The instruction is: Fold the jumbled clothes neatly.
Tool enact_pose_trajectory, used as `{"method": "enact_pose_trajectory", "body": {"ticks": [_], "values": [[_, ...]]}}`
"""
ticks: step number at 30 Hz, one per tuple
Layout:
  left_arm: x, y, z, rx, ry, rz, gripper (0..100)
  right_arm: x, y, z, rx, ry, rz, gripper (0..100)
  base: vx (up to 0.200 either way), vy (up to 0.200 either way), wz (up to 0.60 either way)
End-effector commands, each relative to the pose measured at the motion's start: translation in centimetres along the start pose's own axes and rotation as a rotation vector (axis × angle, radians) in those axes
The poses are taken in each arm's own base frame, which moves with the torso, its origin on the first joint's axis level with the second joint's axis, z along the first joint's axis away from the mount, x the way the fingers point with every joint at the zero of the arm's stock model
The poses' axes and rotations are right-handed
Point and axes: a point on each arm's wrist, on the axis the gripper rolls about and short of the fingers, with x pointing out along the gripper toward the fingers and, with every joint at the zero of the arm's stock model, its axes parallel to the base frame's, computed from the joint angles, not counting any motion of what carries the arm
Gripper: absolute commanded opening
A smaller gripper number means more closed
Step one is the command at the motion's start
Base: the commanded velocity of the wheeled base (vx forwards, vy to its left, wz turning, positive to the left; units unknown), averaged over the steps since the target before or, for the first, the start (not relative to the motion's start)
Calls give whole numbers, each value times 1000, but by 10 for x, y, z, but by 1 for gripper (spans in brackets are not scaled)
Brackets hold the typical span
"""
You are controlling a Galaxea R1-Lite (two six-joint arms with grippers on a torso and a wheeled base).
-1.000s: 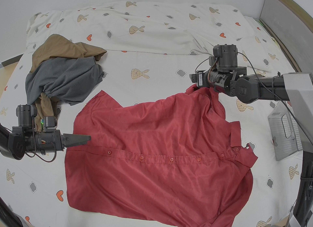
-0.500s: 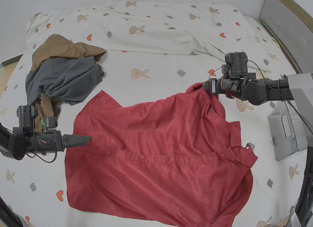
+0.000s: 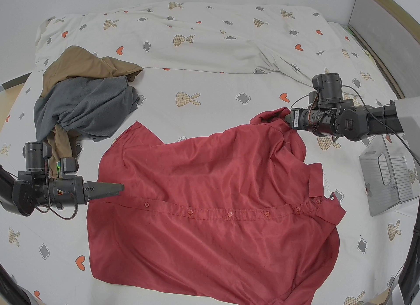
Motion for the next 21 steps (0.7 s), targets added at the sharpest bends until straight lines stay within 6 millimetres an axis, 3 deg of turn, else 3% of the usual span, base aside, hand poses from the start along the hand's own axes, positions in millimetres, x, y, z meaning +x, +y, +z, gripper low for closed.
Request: {"method": "enact_pose_trajectory", "body": {"ticks": [1, 11, 17, 21], "values": [[0, 0, -1, -2, 1, 0, 100, -1, -5, 4, 7, -10, -12, 0, 0, 0, 0], [0, -2, 0, 2, 0, -1, 100, -7, -26, 14, 41, -39, -68, 0, 0, 0, 0], [0, -2, -1, 1, 0, -1, 100, -18, -22, 21, 73, -82, -136, 0, 0, 0, 0], [-1, -2, -1, 2, 0, -1, 100, -18, -19, 16, 82, -67, -131, 0, 0, 0, 0]]}}
